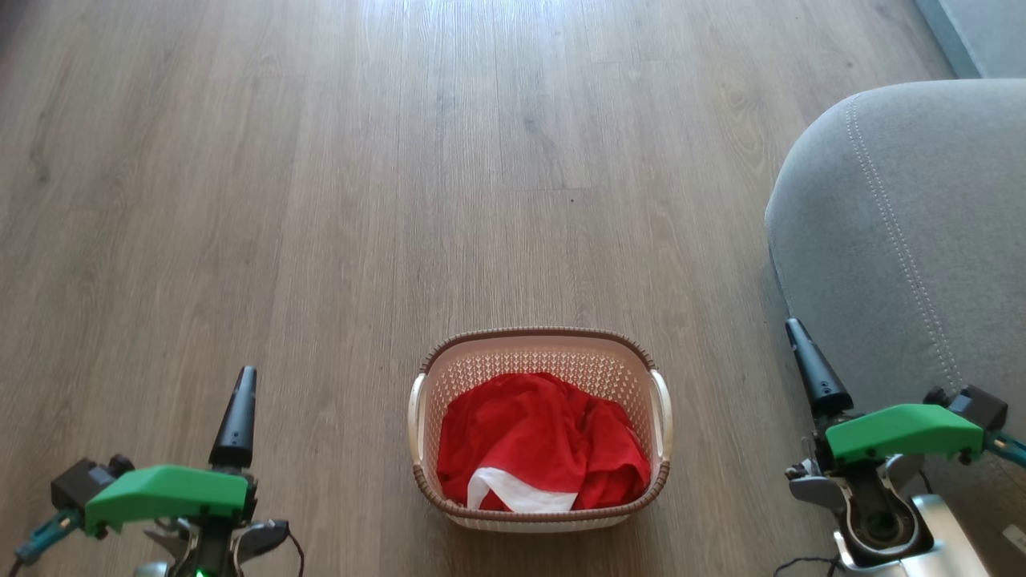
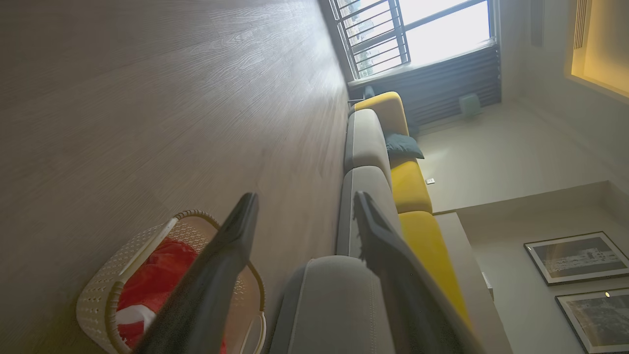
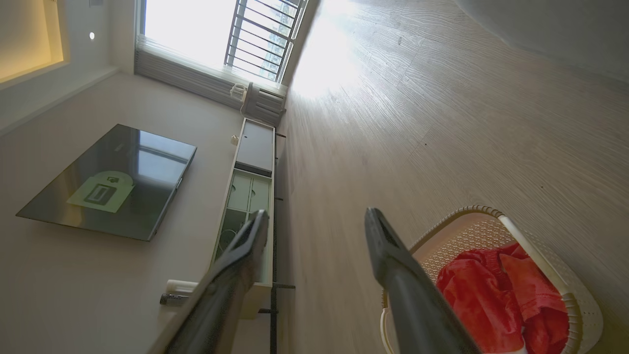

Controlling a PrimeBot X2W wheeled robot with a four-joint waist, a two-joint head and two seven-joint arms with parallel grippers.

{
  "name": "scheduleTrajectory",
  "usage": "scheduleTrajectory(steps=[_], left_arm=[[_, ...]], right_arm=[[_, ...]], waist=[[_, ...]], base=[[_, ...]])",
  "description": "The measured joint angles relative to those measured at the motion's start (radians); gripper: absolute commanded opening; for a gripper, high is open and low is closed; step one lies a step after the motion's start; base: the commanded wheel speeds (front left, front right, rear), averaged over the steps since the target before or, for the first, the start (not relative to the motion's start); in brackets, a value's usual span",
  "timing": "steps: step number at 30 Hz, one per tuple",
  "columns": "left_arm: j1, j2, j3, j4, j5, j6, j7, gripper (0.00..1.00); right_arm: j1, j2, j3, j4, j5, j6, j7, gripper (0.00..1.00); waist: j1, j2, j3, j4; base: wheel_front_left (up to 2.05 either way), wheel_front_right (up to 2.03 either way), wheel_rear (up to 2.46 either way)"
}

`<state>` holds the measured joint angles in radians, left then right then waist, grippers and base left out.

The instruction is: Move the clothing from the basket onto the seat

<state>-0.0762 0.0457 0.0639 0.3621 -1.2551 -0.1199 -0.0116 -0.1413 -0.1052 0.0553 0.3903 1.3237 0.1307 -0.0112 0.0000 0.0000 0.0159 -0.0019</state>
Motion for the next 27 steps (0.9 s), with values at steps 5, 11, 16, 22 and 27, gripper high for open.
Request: scheduleTrajectory(steps=[5, 11, 16, 22, 27], left_arm=[[-0.015, 0.004, 0.000, -0.001, 0.078, 0.000, -0.018, 1.00], [-0.025, 0.009, -0.006, 0.002, 0.178, 0.000, -0.034, 1.00], [-0.032, 0.011, -0.008, 0.002, 0.243, 0.000, -0.044, 1.00], [-0.041, 0.013, -0.007, 0.009, 0.342, 0.000, -0.062, 1.00], [-0.055, 0.013, 0.000, 0.009, 0.429, 0.000, -0.076, 1.00]], right_arm=[[-0.017, -0.011, 0.022, 0.007, -0.061, 0.000, -0.014, 1.00], [-0.039, -0.021, 0.043, 0.021, -0.141, 0.000, -0.026, 1.00], [-0.053, -0.025, 0.055, 0.036, -0.194, 0.000, -0.044, 1.00], [-0.079, -0.033, 0.078, 0.056, -0.275, 0.000, -0.060, 1.00], [-0.099, -0.041, 0.085, 0.073, -0.341, 0.000, -0.070, 1.00]], waist=[[0.0000, 0.0000, 0.002, 0.000], [0.0000, 0.0000, 0.003, -0.001], [0.0000, 0.0000, 0.005, -0.001], [0.0000, 0.0000, 0.006, -0.002], [0.0000, 0.0000, 0.008, -0.003]], base=[[0.00, 0.00, 0.00], [0.00, 0.00, 0.00], [0.00, 0.00, 0.00], [0.00, 0.00, 0.00], [0.00, 0.00, 0.00]])
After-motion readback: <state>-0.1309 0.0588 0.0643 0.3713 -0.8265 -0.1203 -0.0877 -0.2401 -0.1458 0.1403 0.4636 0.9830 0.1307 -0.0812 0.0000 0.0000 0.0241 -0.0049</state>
